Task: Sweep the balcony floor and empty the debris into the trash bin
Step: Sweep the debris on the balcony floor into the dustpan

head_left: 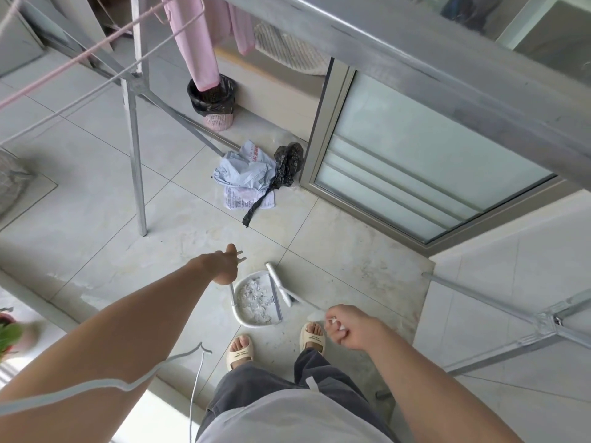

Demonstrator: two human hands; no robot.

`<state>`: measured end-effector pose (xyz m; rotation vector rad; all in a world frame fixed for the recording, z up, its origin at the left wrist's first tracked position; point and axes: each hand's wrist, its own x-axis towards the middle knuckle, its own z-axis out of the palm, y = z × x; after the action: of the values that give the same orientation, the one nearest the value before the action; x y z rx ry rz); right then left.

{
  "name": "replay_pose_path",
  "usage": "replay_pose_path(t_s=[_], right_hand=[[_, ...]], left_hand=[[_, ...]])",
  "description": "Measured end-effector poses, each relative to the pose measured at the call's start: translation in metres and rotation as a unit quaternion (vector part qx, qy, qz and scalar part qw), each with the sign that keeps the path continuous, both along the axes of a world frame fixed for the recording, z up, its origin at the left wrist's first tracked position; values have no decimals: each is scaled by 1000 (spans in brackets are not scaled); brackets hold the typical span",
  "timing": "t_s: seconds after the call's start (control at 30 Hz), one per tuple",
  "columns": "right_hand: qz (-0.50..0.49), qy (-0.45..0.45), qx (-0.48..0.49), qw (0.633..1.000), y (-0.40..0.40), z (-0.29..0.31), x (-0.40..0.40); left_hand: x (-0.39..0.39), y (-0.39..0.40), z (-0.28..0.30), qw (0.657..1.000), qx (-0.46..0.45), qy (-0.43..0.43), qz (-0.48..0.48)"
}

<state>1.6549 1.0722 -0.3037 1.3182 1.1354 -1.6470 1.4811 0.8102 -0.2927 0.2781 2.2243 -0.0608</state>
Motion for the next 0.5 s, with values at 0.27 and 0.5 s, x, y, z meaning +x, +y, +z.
replay_pose_path(t_s=[0.27,0.5], right_hand=[[-103,39,0,994,64,24,17],[-81,13,62,995,9,-18,60]], left_hand=[[3,-5,9,1000,-1,-13,-7],[7,-7,15,1000,2,1,9]])
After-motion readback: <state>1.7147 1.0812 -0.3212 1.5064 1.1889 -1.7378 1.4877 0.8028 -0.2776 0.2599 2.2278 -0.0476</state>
